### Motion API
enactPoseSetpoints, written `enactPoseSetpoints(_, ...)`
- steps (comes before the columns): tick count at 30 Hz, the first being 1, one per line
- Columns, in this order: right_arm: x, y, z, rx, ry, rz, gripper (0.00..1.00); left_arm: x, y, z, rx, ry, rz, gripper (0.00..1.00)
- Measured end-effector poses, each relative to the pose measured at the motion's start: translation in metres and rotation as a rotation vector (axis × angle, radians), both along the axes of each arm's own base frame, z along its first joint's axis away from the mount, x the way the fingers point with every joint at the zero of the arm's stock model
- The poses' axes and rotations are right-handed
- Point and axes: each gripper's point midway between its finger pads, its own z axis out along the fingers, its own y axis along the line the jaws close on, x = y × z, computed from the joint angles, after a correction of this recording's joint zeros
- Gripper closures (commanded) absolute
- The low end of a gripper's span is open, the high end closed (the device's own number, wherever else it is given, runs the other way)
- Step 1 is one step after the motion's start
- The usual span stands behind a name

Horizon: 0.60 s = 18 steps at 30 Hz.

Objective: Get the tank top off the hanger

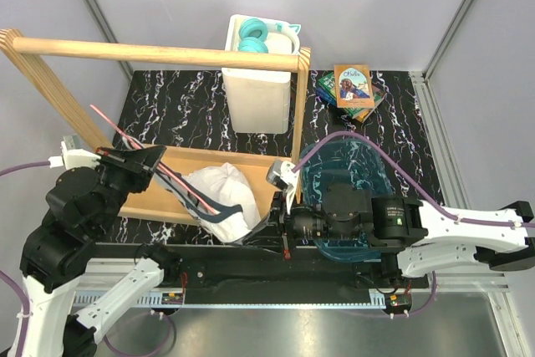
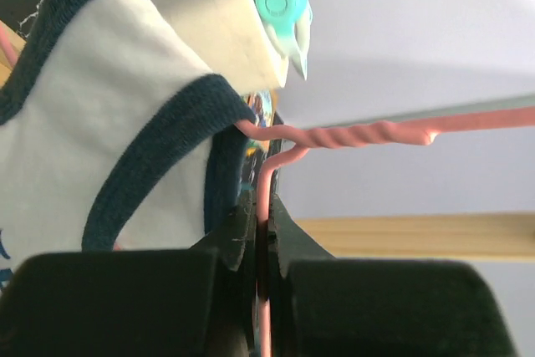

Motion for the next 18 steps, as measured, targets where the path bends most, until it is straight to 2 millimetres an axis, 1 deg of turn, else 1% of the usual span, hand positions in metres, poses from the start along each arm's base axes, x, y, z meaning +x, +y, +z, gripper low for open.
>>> enactPoseSetpoints(3,-0.001,-0.003,-0.016,-0.040,0.022,-0.005,1.00,0.005,0.006,0.003,-0.057,0.004,0.061,1.00)
enactPoseSetpoints(5,0.002,-0.004,-0.029,-0.069,0.036,-0.029,1.00,0.007,0.005,0.007,-0.106,0.000,0.071,1.00)
enactPoseSetpoints(7,0.011,-0.006,-0.041,-0.105,0.040,-0.086,1.00,0.007,-0.001,0.013,-0.167,-0.005,0.055,1.00)
enactPoseSetpoints(9,0.022,-0.008,-0.049,-0.133,0.037,-0.150,1.00,0.005,-0.013,0.018,-0.247,0.008,0.008,1.00)
enactPoseSetpoints(12,0.037,-0.007,-0.055,-0.161,0.014,-0.234,1.00,-0.007,-0.040,0.018,-0.391,0.058,-0.125,1.00)
enactPoseSetpoints(15,0.054,0.000,-0.062,-0.196,-0.008,-0.307,1.00,-0.029,-0.060,0.011,-0.488,0.146,-0.258,1.00)
enactPoseSetpoints(17,0.072,0.005,-0.069,-0.222,-0.006,-0.360,1.00,-0.045,-0.068,0.014,-0.533,0.178,-0.332,1.00)
enactPoseSetpoints(18,0.084,0.006,-0.074,-0.236,-0.002,-0.397,1.00,-0.054,-0.071,0.017,-0.551,0.192,-0.372,1.00)
